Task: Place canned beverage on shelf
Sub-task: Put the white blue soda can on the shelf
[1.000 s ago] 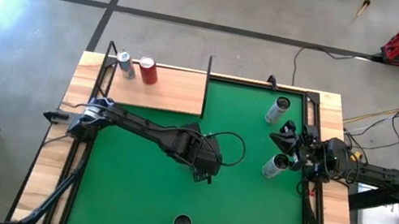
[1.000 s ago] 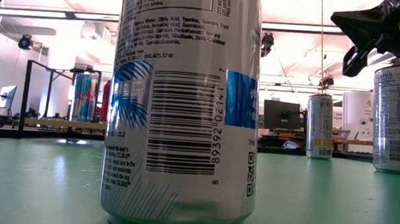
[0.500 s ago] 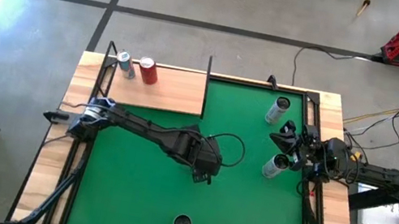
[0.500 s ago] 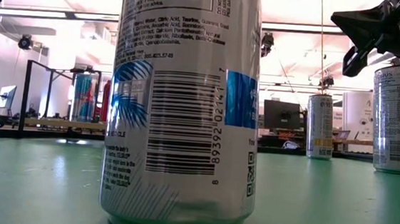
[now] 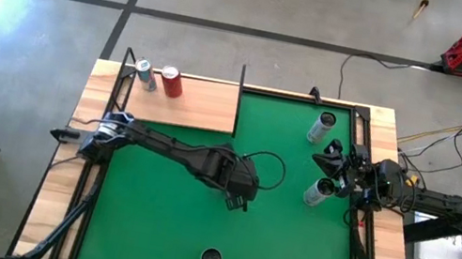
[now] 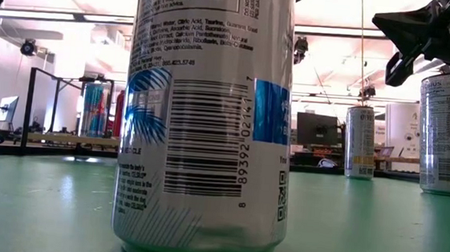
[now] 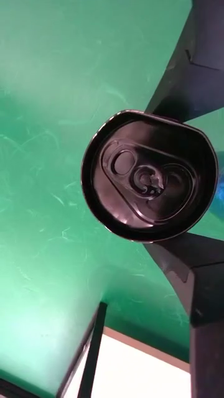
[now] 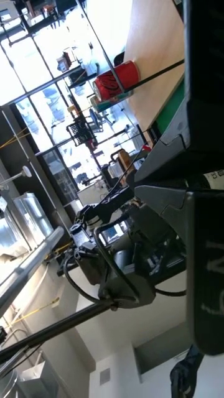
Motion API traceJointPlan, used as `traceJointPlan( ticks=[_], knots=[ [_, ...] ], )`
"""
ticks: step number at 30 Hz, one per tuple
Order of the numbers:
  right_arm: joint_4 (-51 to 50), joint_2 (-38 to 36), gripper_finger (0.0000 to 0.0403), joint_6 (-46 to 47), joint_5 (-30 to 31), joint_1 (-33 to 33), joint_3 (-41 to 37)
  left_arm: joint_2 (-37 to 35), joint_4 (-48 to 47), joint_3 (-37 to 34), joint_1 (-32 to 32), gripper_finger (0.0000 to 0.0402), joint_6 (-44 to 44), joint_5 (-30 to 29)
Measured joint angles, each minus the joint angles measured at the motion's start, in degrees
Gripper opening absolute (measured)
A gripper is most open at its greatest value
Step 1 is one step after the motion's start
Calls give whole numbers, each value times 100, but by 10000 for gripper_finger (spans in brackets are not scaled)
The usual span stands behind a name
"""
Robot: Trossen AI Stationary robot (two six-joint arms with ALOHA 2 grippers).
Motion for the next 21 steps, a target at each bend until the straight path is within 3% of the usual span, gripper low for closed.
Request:
traceJointPlan(
  ticks=[14,21],
  knots=[
    [-1,-2,13,-1,0,-1,0,-476,-786,37,861,235,-579,68],
    [0,0,13,-2,0,0,-2,-1022,-807,-511,1350,235,-1122,306]
  ],
)
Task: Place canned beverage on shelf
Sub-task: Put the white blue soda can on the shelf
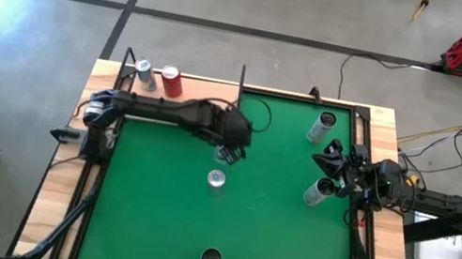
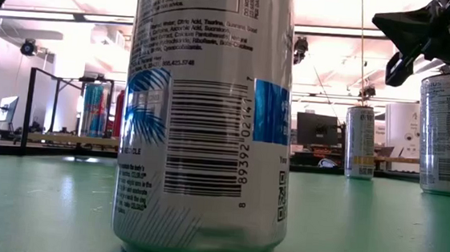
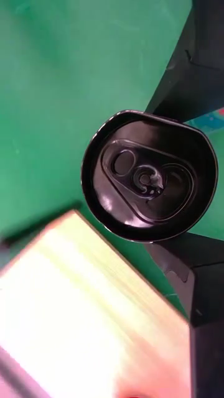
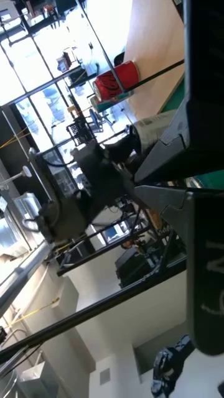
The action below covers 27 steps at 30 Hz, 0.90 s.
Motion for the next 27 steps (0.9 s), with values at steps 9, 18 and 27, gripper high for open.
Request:
traceJointPlan(
  ticks=[9,18,27],
  knots=[
    [0,0,13,0,0,0,2,-962,137,-1108,186,235,-1220,-367],
    [0,0,13,1,0,-1,1,-1583,81,-1585,186,235,-1194,-925],
    [0,0,13,0,0,-2,0,-1732,-23,-1585,701,235,-1127,-1328]
  ],
)
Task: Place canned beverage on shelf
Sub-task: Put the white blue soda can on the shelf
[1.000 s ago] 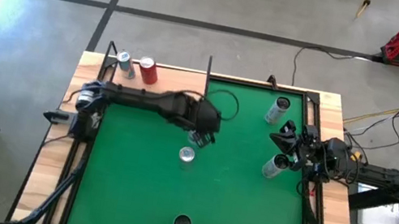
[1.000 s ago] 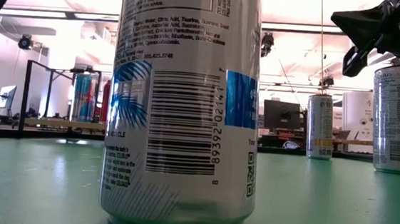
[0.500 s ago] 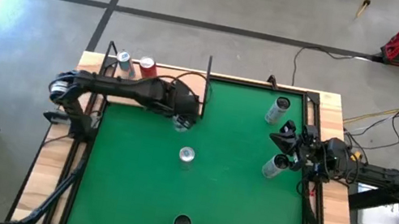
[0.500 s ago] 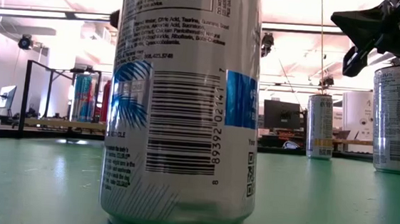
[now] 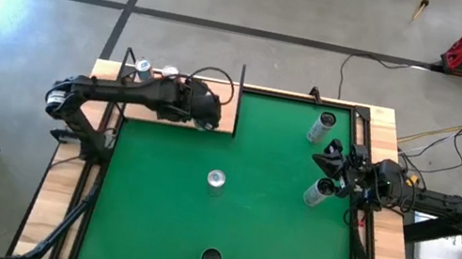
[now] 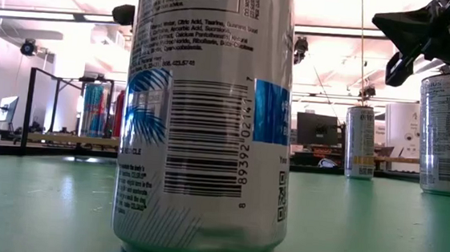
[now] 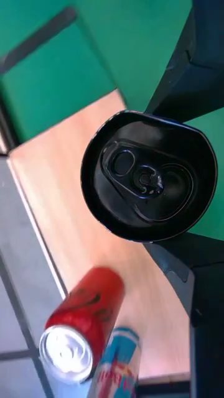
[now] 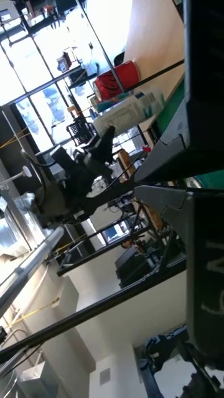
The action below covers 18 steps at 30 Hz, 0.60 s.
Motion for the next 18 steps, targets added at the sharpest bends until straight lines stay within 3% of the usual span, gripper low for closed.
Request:
traceJointPlan(
  ticks=[8,18],
  knots=[
    [0,0,13,0,0,0,1,7,146,-2,756,241,115,173],
    [-1,-1,13,1,-1,1,2,52,618,-2,1470,243,1033,256]
  ],
)
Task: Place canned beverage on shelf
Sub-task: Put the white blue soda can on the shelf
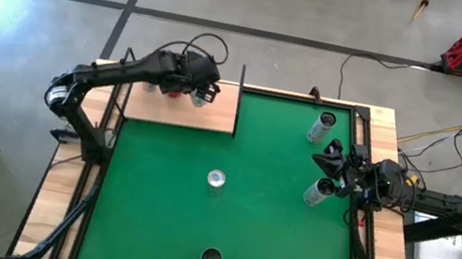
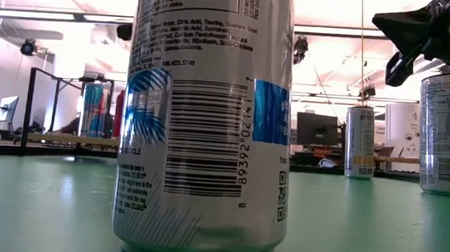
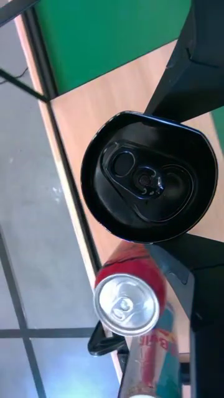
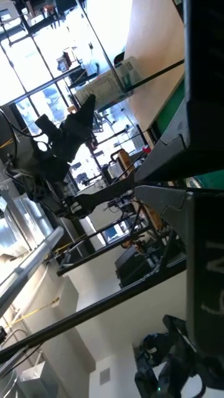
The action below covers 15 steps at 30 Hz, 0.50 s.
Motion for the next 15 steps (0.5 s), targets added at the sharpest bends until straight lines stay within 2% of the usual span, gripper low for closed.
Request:
traceJointPlan(
  ticks=[9,15],
  knots=[
    [1,1,13,1,0,-1,0,158,206,0,559,244,340,510],
    [1,1,13,0,1,1,-2,253,203,64,705,244,472,588]
  ],
)
